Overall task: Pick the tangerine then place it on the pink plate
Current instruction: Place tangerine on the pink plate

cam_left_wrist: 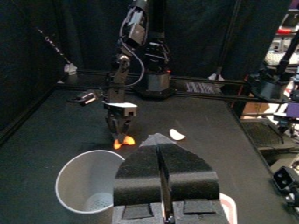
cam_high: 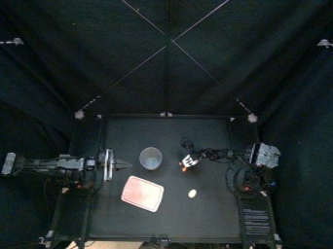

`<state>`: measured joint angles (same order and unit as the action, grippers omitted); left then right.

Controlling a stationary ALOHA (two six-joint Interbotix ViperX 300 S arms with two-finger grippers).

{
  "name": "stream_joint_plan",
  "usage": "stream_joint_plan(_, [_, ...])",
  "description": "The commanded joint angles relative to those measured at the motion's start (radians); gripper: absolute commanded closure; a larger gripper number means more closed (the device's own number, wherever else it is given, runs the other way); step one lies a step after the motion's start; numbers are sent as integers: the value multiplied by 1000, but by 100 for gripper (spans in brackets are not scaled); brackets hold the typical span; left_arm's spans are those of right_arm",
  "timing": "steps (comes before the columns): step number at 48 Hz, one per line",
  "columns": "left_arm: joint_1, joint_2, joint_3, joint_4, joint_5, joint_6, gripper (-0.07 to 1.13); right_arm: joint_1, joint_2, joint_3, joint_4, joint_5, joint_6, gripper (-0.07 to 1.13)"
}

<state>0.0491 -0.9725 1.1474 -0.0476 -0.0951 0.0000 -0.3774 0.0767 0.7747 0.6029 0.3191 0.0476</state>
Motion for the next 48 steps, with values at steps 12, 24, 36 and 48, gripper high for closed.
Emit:
stream_joint_plan(12, [-3, -11, -12, -2, -8, -2, 107, 84, -48, -84, -3, 51, -5, 42])
stream_joint_plan(24, [-2, -11, -12, 0, -8, -2, 107, 193, -67, -241, 5, 54, -6, 42])
stream_joint_plan(36, [11, -11, -11, -2, -12, 0, 107, 331, 57, -448, -5, 38, -8, 42])
stream_joint_plan(48, [17, -11, -2, 0, -23, 0, 107, 405, 244, -647, -18, 44, -8, 41])
